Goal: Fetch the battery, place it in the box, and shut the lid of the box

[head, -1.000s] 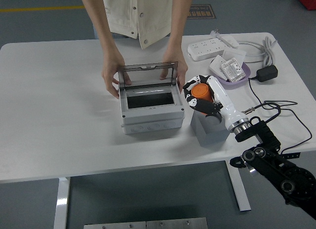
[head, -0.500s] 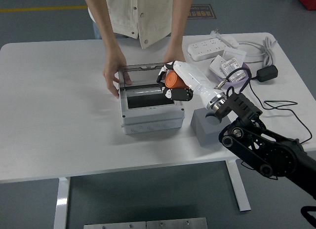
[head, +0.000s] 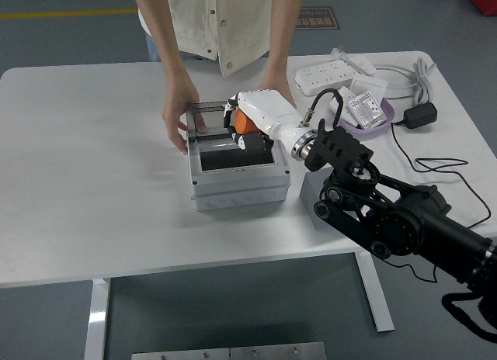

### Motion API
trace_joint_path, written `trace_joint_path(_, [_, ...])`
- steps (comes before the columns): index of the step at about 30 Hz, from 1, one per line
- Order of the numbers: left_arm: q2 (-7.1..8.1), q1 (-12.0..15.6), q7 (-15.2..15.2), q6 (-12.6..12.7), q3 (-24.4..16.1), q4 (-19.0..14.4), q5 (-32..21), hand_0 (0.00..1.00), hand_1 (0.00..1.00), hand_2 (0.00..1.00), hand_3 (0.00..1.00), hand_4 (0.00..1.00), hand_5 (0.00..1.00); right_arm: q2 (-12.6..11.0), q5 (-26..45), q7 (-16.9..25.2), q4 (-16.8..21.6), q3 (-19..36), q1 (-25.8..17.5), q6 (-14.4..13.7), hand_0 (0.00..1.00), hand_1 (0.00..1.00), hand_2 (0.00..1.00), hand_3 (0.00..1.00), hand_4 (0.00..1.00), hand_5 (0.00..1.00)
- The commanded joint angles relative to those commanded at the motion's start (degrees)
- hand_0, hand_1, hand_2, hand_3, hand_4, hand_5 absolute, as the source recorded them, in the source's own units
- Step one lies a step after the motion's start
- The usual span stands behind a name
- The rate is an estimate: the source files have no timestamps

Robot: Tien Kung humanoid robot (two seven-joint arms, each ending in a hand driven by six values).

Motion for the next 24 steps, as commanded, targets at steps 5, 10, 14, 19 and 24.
trace_joint_path(5, [0.05, 0.0, 0.1, -0.1, 0.0, 0.0, 0.0, 0.641, 0.753, 0.626, 0.556, 0.726, 0.257, 2.2, 0.8, -0.6, -4.0, -2.2, 0.5, -1.0, 0.012, 0.158, 0.235, 0.249, 0.002, 0.002])
trace_joint_path(10, [0.09, -0.1, 0.3, -0.2, -0.2, 0.0, 0.3, 0.641, 0.753, 0.626, 0.556, 0.726, 0.255, 3.8, 1.7, -0.9, -7.0, -3.6, 0.7, -2.2, 0.012, 0.158, 0.235, 0.25, 0.002, 0.002])
trace_joint_path(14, [0.11, -0.1, 0.4, -0.3, -0.1, 0.0, 0.4, 0.641, 0.754, 0.626, 0.555, 0.726, 0.252, 4.4, 3.3, -0.6, -8.3, -3.9, 0.8, -3.1, 0.013, 0.161, 0.242, 0.251, 0.002, 0.002])
trace_joint_path(19, [0.15, -0.1, 0.5, -0.3, 0.1, 0.0, 0.2, 0.641, 0.753, 0.625, 0.555, 0.725, 0.25, 4.8, 5.2, 0.5, -8.9, -3.4, 0.8, -2.7, 0.02, 0.171, 0.242, 0.256, 0.002, 0.002])
trace_joint_path(24, [0.14, -0.2, 0.3, -0.2, 1.0, 0.0, -0.7, 0.641, 0.753, 0.625, 0.555, 0.725, 0.25, 5.1, 5.3, 0.8, -9.0, -3.2, 0.7, -2.5, 0.02, 0.171, 0.242, 0.256, 0.002, 0.002])
